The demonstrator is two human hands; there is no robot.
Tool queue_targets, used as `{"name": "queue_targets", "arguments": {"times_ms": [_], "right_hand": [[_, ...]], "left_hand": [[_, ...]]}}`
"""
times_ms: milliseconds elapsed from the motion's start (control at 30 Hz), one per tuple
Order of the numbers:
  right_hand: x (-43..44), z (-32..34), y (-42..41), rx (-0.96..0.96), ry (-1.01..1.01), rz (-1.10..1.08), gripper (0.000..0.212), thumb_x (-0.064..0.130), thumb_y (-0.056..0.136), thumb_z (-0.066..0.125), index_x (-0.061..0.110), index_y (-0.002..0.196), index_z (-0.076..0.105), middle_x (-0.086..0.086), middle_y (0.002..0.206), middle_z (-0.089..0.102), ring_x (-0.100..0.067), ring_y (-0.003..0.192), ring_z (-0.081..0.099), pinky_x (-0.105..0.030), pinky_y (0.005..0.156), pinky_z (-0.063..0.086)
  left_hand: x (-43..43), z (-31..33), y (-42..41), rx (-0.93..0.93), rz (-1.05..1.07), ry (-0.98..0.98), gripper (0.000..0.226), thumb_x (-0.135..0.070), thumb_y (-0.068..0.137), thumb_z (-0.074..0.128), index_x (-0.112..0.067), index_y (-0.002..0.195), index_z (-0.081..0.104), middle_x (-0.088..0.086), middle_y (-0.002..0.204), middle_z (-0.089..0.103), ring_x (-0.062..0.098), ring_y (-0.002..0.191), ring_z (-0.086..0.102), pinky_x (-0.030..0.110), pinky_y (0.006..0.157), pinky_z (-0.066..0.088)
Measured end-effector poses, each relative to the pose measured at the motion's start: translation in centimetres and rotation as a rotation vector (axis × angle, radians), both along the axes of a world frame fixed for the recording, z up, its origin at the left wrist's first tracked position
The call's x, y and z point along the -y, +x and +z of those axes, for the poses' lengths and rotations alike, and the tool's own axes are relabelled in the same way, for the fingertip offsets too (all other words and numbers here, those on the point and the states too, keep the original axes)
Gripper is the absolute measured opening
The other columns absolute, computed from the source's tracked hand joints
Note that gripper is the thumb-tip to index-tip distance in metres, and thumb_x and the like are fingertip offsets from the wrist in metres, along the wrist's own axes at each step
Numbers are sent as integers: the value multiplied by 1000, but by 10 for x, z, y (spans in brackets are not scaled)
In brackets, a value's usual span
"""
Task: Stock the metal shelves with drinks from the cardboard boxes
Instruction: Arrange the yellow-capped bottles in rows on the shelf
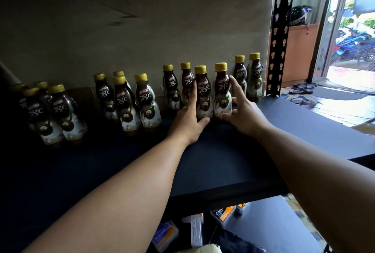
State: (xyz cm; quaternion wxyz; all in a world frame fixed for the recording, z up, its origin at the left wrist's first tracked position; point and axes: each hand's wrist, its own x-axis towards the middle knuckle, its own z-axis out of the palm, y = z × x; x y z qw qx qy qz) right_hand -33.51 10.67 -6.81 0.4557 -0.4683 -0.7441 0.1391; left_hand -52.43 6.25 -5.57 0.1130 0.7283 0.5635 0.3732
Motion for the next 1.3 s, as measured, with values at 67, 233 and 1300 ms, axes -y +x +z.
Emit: {"name": "queue_targets", "arguments": {"times_ms": [67,233,1300], "right_hand": [[1,1,0,1,-1,0,120,20,86,79,82,134,-12,-3,136,66,-25,98,72,-51,97,55],[4,2,0,13,-6,-11,121,22,86,80,82,132,-14,-6,133,67,-25,96,72,-50,96,56],[131,11,2,147,-324,-246,78,49,86,77,24,152,43,-4,132,65,-26,126,58,-37,109,44]], "left_hand": [[0,0,0,3,3,2,108,-24,97,67,-54,150,-22,1,165,27,22,144,39,28,106,31],[0,0,-1,4,-1,9,109,-23,96,68,-53,150,-22,1,165,27,22,145,37,29,108,31],[112,-3,-42,61,33,-118,64,-42,85,77,-24,142,55,-3,98,68,16,97,65,33,93,52]]}}
